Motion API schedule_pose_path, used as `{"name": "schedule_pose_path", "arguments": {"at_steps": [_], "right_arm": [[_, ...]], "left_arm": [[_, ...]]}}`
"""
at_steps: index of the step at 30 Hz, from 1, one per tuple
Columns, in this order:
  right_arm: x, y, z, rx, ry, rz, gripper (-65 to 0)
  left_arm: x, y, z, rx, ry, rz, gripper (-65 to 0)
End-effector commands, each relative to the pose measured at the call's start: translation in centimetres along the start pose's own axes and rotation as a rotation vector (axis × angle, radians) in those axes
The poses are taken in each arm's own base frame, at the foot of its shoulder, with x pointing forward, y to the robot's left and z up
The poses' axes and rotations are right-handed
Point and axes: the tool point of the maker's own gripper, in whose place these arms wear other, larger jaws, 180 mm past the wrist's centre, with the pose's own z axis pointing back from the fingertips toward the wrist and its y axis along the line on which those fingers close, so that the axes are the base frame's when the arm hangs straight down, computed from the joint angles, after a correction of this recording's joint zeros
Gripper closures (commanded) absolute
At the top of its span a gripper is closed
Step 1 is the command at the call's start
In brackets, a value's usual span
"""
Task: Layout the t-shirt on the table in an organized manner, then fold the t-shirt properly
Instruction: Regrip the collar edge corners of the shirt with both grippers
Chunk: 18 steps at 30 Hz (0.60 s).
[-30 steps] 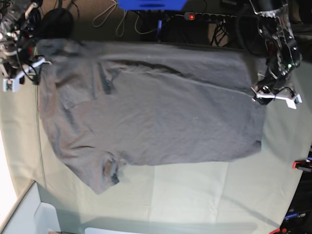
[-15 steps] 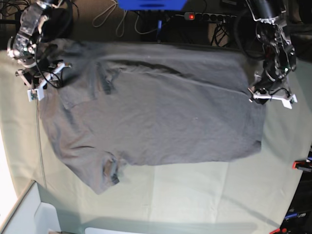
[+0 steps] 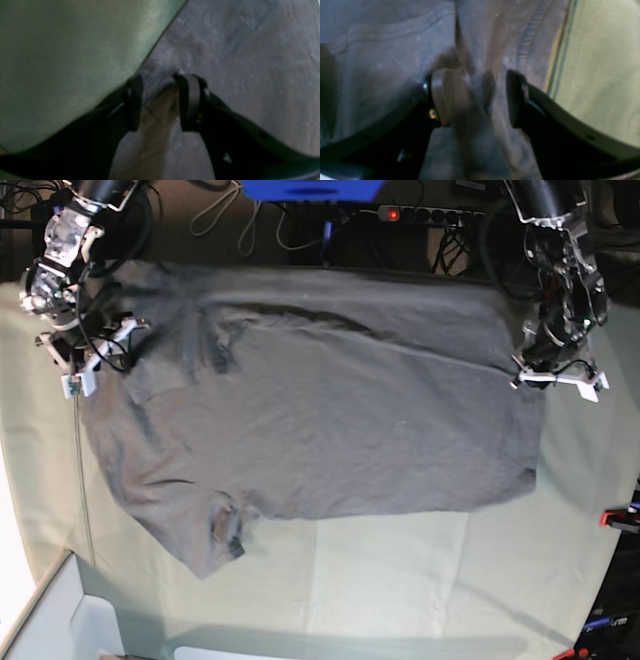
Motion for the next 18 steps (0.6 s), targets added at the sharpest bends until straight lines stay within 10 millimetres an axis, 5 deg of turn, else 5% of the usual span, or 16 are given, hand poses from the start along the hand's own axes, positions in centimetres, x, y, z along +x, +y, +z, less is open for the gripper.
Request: {"name": "schedule_pose_path", "arguments": {"at_steps": [1,7,13,18], "right_arm": [[1.9,-0.6,0.5,-0.013,-0.06,0.013,-32.7],[2.9,-0.7,0.9,-0.022,-0.082,0.031,-32.8],[2.9,-0.6,0.8,-0.02,-0.081,0.031,-32.9],[2.8,0.2,0.7,-0.008,-0.082,0.017,-32.9]], "left_arm": [[1.3,-0.4,0.2,-0.012,-0.029,-0.002,-23.8],[1.2,-0.4,0.2,-0.013,-0.027,0.001,-22.5],[1.3,-0.4,0.2,-0.013,-0.03,0.006,-1.7],[1.9,-0.7,0.4,-0.019,-0.046,0.004,0.0]]}}
